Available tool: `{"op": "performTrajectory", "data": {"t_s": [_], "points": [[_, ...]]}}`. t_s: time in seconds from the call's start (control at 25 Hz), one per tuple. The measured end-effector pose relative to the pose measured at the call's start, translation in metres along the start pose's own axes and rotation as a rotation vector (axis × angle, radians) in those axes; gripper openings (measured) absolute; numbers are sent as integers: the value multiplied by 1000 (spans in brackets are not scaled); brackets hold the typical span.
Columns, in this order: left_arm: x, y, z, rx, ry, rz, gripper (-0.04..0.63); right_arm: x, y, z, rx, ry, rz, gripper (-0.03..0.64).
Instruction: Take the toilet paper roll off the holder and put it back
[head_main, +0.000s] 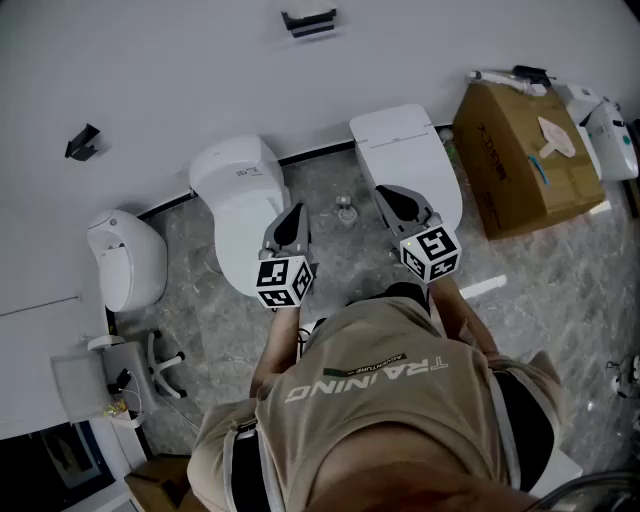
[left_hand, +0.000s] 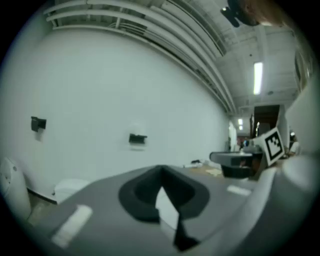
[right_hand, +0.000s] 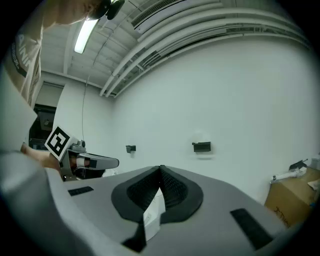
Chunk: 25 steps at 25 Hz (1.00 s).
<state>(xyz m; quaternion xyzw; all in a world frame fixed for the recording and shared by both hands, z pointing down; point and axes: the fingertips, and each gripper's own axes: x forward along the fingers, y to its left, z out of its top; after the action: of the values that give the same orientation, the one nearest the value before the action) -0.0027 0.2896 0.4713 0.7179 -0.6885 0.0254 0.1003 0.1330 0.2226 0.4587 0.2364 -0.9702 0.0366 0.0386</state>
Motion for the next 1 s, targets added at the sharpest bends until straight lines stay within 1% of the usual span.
{"op": "performTrajectory", "data": {"t_s": [0.2,0.32,0.52,0.72,0.88,1.0], "points": [[-9,6,-7,-16,34,-30,6,9,9,8,-11,-7,-5,11],[-8,4,-16,-25,37,-30,6,4,10,-1,-16,12,-3,11],[-2,0,-24,-31,72,-66,6,-5,7,-11,23,42,-47,11],[21,-4,-28,-47,89,-61,6,-8,-13,-28,49,92,-52,11],[39,-8,-20,-37,104,-51,6,2,-32,-21,71,66,-41,11],[56,-11,-2,-8,85,-39,6,7,-52,-10,73,15,-47,11]]}}
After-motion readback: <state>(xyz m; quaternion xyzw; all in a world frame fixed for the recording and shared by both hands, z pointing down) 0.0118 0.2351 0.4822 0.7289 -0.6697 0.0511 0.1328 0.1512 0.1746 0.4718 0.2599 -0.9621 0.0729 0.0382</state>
